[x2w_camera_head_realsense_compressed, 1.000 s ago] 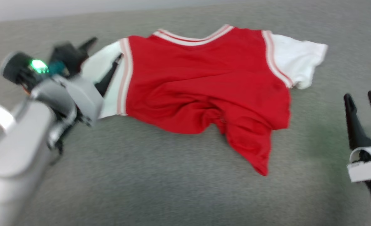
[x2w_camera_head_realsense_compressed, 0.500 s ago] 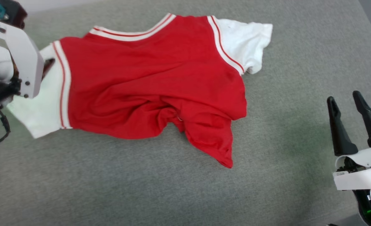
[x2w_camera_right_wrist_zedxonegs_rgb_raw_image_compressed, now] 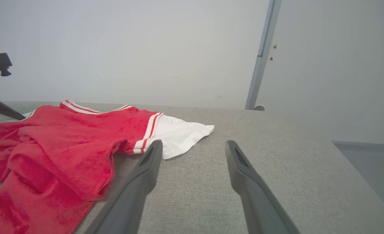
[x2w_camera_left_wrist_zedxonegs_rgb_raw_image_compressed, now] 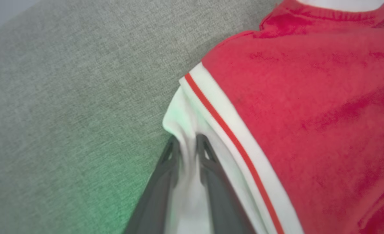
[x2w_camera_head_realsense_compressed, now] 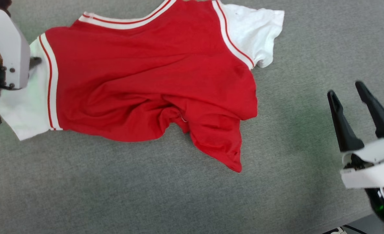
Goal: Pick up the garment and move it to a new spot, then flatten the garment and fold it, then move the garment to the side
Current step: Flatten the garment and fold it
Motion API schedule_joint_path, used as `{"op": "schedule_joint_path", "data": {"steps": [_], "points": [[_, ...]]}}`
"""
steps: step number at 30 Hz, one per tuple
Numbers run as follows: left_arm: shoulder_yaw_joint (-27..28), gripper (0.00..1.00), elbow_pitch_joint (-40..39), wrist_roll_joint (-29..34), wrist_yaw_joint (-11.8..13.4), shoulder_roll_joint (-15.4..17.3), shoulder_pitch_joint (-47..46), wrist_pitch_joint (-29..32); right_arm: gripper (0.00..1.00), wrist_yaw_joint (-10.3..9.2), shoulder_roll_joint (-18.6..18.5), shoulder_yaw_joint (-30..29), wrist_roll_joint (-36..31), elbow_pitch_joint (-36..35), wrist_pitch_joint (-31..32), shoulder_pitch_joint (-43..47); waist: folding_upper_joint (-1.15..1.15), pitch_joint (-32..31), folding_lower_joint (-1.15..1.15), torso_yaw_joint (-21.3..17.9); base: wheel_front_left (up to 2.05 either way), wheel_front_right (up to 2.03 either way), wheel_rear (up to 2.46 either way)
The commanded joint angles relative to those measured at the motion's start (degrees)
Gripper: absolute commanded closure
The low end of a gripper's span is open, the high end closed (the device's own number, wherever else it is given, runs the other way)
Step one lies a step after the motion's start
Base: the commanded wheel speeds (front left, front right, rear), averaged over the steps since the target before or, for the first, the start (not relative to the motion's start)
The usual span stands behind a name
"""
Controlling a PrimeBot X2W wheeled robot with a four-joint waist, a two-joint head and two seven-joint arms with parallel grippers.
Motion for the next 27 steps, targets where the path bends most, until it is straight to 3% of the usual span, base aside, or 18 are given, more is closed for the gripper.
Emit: {"op": "schedule_joint_path", "data": {"steps": [1,7,13,18,27], "points": [[-1.2,1.00,0.8,-0.4,0.1,-0.5,2.1,1.0,0.00,-0.08,-0.5,0.4,-0.2,-0.4,0.4,-1.4,0.00,0.5,0.00,0.4,0.00,0.00,0.00],[-2.3,1.00,-1.6,-1.1,0.1,-1.5,0.0,-0.2,0.00,-0.08,-8.2,8.0,2.1,0.3,8.8,-13.5,0.00,2.8,0.00,2.5,0.00,0.00,0.00],[-4.1,1.00,-4.3,-1.4,0.1,-4.0,-3.6,-1.9,0.00,-0.09,-16.6,20.6,10.1,6.3,22.1,-32.7,0.00,6.0,0.00,6.6,0.00,0.00,0.00],[-6.2,1.00,-6.8,-2.3,0.1,-5.5,-5.9,-3.3,0.00,-0.08,-19.8,29.4,17.6,14.8,29.9,-46.8,0.00,8.7,0.00,10.4,0.00,0.00,0.00],[-11.0,1.00,-9.0,-4.2,0.2,-5.5,-9.1,-5.1,0.00,-0.08,-22.5,47.5,26.1,25.1,35.2,-61.8,0.00,12.2,0.00,14.5,0.00,0.00,0.00]]}}
